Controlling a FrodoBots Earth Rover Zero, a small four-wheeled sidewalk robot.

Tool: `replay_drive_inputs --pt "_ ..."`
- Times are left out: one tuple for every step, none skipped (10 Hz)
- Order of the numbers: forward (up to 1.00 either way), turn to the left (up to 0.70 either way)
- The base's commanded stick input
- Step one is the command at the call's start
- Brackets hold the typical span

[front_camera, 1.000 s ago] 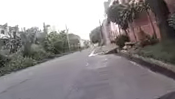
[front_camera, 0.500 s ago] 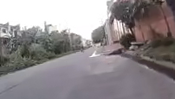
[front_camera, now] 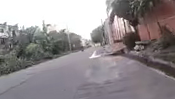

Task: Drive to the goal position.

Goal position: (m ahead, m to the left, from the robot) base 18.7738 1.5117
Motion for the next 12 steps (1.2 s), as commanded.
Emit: replay_drive_inputs --pt "1.0 0.06" --pt "1.0 0.06" --pt "1.0 0.06" --pt "1.0 0.06" --pt "1.0 0.06" --pt "1.0 0.06" --pt "1.0 0.06" --pt "1.0 0.06" --pt "1.0 0.06" --pt "1.0 0.06" --pt "1.0 -0.3" --pt "1.0 -0.34"
